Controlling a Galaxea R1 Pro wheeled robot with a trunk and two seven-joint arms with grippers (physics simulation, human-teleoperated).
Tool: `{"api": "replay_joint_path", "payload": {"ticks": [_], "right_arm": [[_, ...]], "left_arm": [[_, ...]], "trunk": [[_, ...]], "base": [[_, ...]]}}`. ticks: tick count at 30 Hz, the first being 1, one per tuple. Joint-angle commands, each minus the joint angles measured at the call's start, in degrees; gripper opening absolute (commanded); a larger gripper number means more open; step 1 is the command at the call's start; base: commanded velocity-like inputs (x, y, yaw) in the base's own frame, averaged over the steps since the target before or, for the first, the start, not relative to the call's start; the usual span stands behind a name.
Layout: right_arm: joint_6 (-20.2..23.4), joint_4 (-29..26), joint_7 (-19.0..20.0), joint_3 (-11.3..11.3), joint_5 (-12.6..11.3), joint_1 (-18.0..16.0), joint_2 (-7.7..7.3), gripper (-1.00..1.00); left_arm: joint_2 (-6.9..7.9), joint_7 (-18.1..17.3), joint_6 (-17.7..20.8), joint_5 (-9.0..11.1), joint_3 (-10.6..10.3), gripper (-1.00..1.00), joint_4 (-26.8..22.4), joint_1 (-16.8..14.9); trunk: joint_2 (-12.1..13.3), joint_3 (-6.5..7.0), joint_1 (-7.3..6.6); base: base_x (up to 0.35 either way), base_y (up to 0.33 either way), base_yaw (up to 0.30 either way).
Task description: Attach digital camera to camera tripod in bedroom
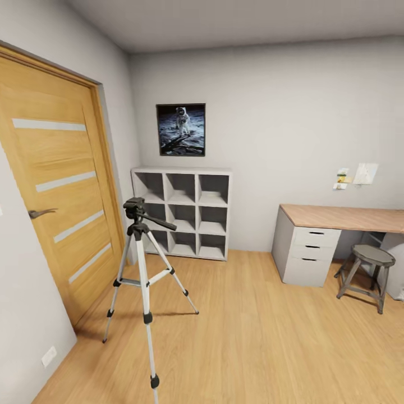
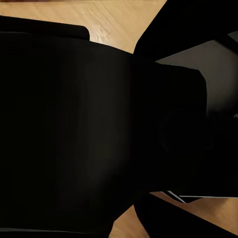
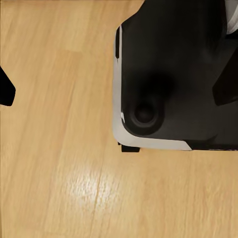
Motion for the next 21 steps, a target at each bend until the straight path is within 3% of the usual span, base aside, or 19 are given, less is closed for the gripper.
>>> {"api": "replay_joint_path", "payload": {"ticks": [1,10,21], "right_arm": [[-0.31,0.18,0.22,0.03,-0.1,-0.06,-0.01,1.0],[-0.32,0.18,0.22,0.03,-0.09,-0.07,0.0,1.0],[-0.24,0.18,0.22,0.03,-0.06,-0.07,0.08,1.0]], "left_arm": [[-0.02,0.24,-0.14,0.44,-0.51,-1.0,0.0,0.0],[-0.02,0.24,-0.14,0.44,-0.51,-1.0,-0.02,0.0],[0.17,0.23,-0.14,0.44,-0.51,-1.0,-0.01,-0.02]], "trunk": [[-0.04,-0.02,0.02],[-0.04,-0.02,0.02],[-0.04,-0.02,0.02]], "base": [[0.0,0.0,-0.233],[0.0,0.0,-0.203],[0.009,0.0,-0.031]]}}
